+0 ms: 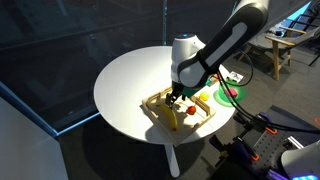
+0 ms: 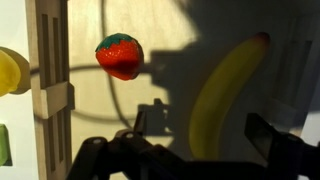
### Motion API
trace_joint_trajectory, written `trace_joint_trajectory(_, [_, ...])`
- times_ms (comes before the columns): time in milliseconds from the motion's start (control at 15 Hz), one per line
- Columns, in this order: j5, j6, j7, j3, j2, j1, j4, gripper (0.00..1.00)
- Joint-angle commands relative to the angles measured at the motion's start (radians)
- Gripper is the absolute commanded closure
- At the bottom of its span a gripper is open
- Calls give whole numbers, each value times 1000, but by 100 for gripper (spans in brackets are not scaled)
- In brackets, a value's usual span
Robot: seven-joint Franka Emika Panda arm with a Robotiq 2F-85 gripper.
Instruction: Take the banana off of the tray
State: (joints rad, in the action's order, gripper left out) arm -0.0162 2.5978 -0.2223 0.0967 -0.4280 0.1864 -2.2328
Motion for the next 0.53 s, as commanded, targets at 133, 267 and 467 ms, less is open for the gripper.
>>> trace_joint_trajectory(133, [-8,69,-37,-10,-62,24,37,0])
trace_joint_trajectory(267, [-7,85,-38,-12,-81,31,45,0])
trace_joint_trajectory(467, [-4,105,-41,-17,-105,43,55,0])
